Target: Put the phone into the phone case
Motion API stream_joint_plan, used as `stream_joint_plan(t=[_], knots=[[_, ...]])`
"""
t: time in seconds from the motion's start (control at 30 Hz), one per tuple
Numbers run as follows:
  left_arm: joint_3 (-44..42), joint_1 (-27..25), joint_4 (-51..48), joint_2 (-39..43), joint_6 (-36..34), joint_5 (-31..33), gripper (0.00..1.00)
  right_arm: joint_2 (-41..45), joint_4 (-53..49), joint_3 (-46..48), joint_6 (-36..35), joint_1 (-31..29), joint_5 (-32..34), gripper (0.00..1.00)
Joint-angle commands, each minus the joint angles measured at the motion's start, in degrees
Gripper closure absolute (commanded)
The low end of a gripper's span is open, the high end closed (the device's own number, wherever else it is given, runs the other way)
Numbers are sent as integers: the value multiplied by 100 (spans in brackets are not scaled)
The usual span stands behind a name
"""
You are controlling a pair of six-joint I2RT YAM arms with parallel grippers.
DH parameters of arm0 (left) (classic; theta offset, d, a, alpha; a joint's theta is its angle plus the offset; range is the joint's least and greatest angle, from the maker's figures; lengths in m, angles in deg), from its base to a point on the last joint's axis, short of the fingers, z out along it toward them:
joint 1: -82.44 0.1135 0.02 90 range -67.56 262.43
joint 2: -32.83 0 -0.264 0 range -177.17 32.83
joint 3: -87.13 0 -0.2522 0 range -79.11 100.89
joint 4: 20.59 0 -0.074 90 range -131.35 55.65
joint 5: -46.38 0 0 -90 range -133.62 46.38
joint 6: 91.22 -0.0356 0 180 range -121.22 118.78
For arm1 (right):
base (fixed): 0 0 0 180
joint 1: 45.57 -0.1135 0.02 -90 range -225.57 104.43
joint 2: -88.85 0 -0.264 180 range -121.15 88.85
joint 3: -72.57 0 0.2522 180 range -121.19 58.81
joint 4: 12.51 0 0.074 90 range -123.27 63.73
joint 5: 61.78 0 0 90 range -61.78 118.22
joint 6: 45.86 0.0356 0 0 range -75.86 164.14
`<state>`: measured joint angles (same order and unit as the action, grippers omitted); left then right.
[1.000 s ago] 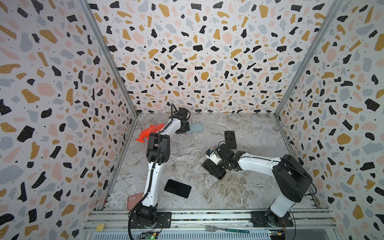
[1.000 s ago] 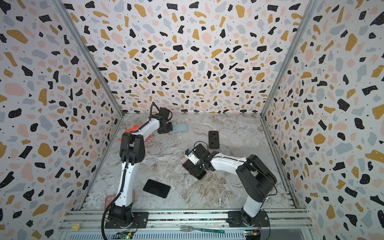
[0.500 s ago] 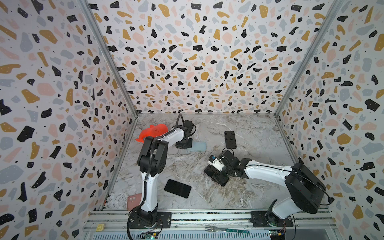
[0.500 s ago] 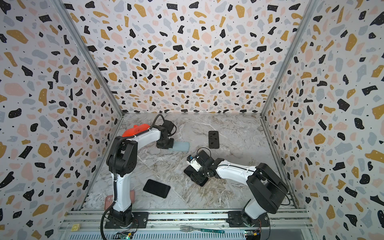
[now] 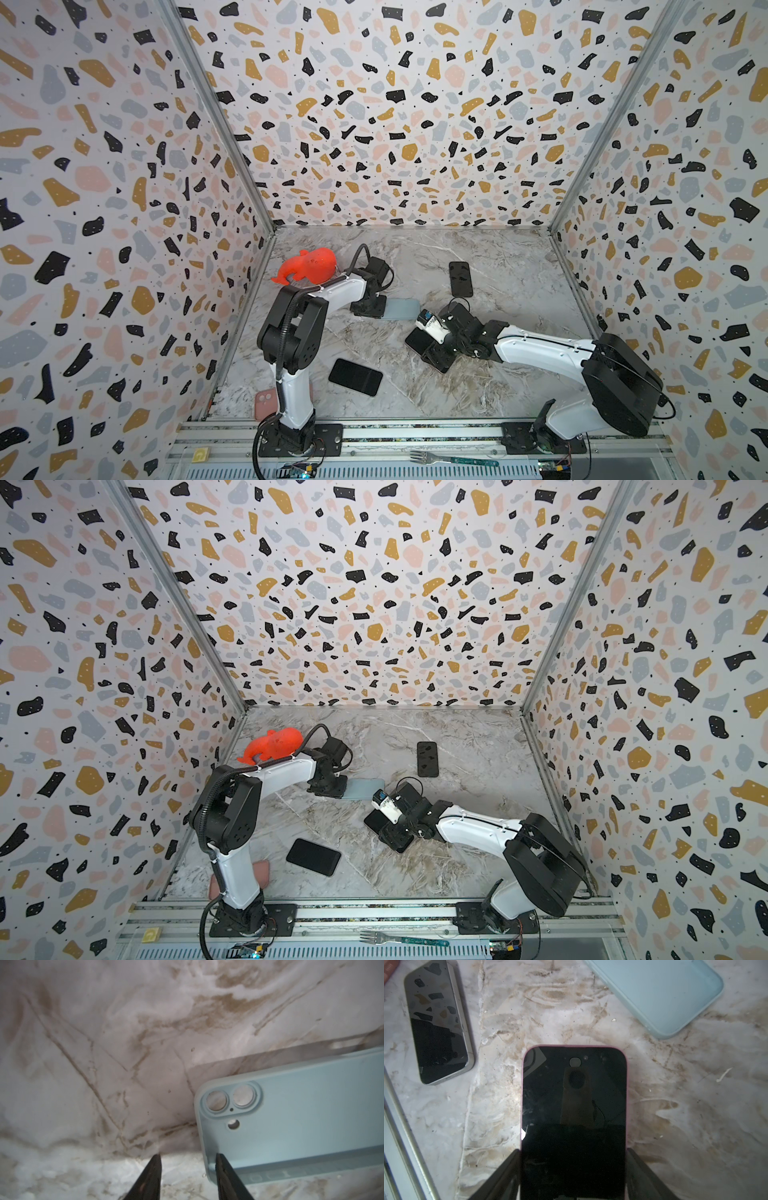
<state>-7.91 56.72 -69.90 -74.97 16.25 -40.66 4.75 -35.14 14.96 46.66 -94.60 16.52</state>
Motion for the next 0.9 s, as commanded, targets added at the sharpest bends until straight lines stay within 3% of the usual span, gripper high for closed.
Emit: stream_joint_plan(t=[0.0, 0.17, 0.37, 0.57, 0.87], knots=[[-133, 42, 155, 524, 119, -367, 48, 10, 348, -9, 64, -44, -44, 42], [-714, 61, 704, 1316, 459, -1598, 48, -89, 493, -10, 46, -45, 8, 42], [-2228, 3, 3153, 2024, 1743, -3880, 51, -129, 669, 17, 41, -36, 36, 42], [-2776, -289, 3753, 2099, 1976, -4230, 53, -149, 736, 35, 51, -36, 76, 42], [-3217, -303, 4148, 1967, 2128, -4405, 58, -210, 743, -35, 47, -35, 109, 42]])
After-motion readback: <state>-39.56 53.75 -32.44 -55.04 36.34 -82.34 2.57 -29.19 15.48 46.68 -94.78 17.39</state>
